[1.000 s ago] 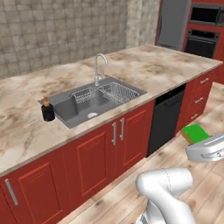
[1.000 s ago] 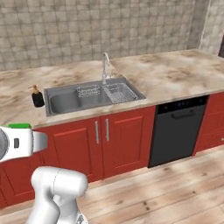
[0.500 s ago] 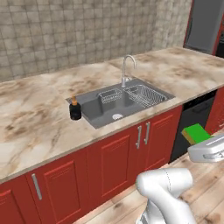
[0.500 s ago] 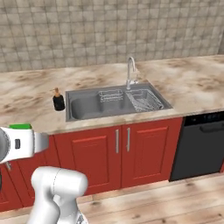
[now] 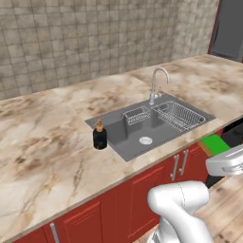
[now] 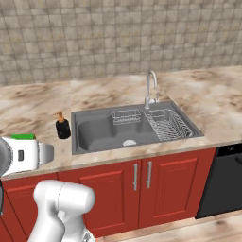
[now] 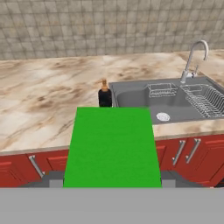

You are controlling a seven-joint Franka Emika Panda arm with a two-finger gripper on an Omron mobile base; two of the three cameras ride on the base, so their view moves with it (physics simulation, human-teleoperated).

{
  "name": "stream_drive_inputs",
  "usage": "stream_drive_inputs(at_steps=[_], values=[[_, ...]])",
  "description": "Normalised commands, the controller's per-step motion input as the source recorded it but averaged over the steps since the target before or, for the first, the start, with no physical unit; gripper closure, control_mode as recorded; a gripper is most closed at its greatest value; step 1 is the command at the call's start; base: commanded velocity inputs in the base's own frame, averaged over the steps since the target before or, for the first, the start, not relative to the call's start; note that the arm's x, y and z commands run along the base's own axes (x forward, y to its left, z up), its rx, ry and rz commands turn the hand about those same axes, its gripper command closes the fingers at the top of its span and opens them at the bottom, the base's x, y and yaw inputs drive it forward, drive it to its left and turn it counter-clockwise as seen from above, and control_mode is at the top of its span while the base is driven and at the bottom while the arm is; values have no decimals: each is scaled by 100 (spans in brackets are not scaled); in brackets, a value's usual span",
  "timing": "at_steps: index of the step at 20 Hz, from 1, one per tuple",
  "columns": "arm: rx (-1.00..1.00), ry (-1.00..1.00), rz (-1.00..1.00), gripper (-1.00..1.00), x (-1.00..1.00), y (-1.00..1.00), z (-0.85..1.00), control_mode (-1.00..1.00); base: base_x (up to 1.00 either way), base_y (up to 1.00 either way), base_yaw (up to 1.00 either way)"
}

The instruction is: Locate and retrieve the sponge and soap dispenser from the cabinet. Place them next to the sink.

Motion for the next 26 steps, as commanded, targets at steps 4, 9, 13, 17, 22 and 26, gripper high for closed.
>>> stream_drive_inputs(at_steps=[4, 9, 13, 17, 22, 26], values=[[0, 0, 0, 100, 0, 0, 0, 100, 45, 35, 0], [0, 0, 0, 100, 0, 0, 0, 100, 25, 8, 2], [0, 0, 0, 100, 0, 0, 0, 100, 33, 12, 3], [0, 0, 0, 100, 0, 0, 0, 100, 52, 30, 4], [0, 0, 0, 100, 0, 0, 0, 100, 49, 31, 4], [0, 0, 0, 100, 0, 0, 0, 100, 46, 29, 4]])
